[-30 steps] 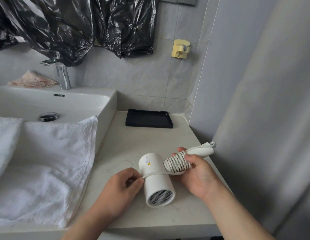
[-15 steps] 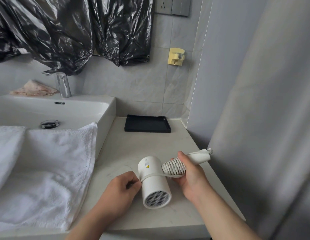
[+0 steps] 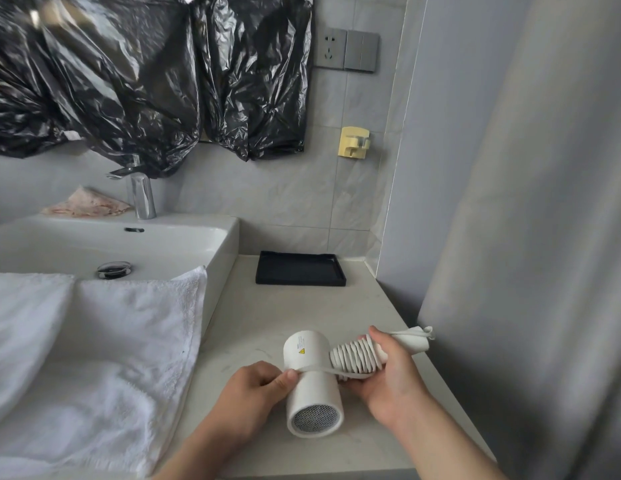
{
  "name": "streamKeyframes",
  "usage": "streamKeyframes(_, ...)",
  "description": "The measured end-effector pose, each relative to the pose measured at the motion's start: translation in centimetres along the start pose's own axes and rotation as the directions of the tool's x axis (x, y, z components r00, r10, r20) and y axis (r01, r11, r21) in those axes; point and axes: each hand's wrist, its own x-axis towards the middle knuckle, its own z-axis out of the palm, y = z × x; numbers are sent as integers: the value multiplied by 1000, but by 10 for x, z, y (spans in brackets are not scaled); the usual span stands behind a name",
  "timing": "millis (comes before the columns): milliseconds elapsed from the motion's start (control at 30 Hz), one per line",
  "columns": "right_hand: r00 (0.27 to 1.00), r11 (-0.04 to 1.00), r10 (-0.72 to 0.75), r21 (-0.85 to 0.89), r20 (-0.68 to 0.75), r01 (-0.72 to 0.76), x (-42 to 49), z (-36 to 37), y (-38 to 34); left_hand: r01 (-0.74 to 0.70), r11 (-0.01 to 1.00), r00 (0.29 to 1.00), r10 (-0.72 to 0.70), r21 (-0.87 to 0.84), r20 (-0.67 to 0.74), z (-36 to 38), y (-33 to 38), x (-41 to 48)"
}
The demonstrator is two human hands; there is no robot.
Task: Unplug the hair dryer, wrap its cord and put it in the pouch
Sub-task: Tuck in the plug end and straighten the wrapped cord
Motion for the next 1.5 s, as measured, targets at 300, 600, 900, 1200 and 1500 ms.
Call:
streamKeyframes(300,999,996,-49,79,16,48,-18,9,-15,23,809,998,19,-587,64,4,19,-9)
streamKeyframes(600,996,998,8,67,84,-13,-24,20,-25,300,573,900,95,-763,425,-3,36,-26)
streamKeyframes(900,985,921,23,-387,170,45,3,46,-47,182,434,919,243,-882,309,3,42,2)
streamKeyframes(1200,950,680,30,-703,312,209,72,81,-65,44,553,989,95,-832,115,0,48,105)
streamKeyframes(1500,964,679,82,-722,255,133,93,153,-136,82,687,996,-23,-722,92,-51,129,142)
